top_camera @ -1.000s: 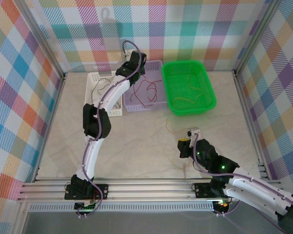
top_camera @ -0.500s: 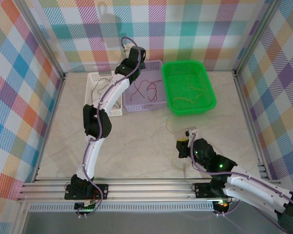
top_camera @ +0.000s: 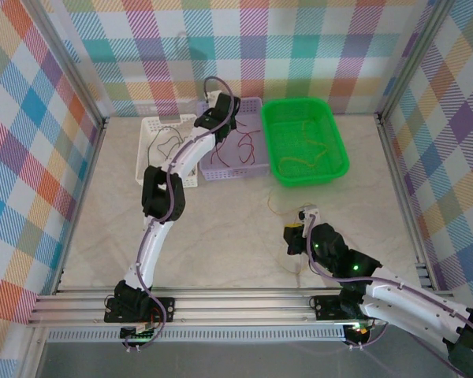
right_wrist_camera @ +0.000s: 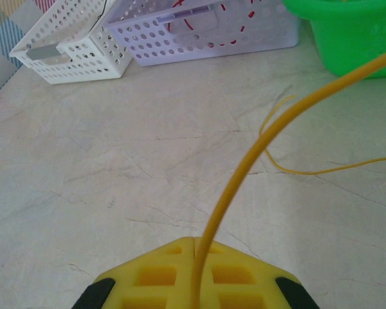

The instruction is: Untangle the cables

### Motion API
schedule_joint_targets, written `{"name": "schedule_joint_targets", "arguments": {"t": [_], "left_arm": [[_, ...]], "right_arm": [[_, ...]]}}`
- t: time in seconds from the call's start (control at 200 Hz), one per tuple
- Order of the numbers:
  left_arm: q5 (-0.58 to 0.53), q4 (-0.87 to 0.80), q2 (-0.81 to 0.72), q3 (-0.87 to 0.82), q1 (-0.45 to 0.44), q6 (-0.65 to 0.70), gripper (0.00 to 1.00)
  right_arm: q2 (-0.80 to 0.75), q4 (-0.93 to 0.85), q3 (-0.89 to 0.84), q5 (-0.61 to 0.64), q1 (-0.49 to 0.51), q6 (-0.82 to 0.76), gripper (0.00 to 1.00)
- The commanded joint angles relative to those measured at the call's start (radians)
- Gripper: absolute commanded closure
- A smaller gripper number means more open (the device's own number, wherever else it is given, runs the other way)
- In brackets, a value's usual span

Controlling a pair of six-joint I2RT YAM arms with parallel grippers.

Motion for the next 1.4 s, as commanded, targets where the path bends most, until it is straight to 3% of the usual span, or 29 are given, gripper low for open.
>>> {"name": "schedule_joint_targets", "arguments": {"t": [0.0, 0.26, 0.35, 0.43, 0.49, 0.875, 1.06, 1.2, 1.395], "left_arm": [[0.038, 0.010, -0.030, -0.074, -0.003, -0.001, 1.00], [0.066, -0.023, -0.026, -0.126, -0.010, -0.017, 0.98], [0.070, -0.028, -0.039, -0.131, -0.008, -0.013, 0.91], [0.092, -0.032, -0.050, -0.130, -0.008, -0.002, 0.74], [0.109, -0.039, -0.059, -0.128, -0.008, 0.006, 0.68], [0.150, -0.082, -0.131, -0.130, -0.002, 0.042, 0.44], [0.282, -0.127, -0.194, -0.112, -0.003, 0.045, 0.27], [0.351, -0.079, -0.331, -0.248, 0.000, -0.003, 0.14], [0.429, -0.114, -0.472, -0.344, -0.001, -0.086, 0.08]], "right_arm": [[0.002, 0.035, 0.008, -0.006, -0.005, -0.008, 1.00], [-0.019, -0.077, 0.132, -0.006, -0.005, -0.056, 1.00], [-0.029, -0.116, 0.176, -0.001, -0.005, -0.075, 1.00], [-0.034, -0.144, 0.213, 0.002, -0.005, -0.089, 1.00], [-0.037, -0.167, 0.239, 0.006, -0.005, -0.098, 1.00], [-0.068, -0.269, 0.352, 0.016, -0.005, -0.119, 1.00], [-0.086, -0.289, 0.365, 0.026, -0.005, -0.114, 1.00], [-0.100, -0.335, 0.387, 0.047, -0.005, -0.137, 1.00], [-0.150, -0.373, 0.395, 0.059, -0.005, -0.162, 1.00]]}}
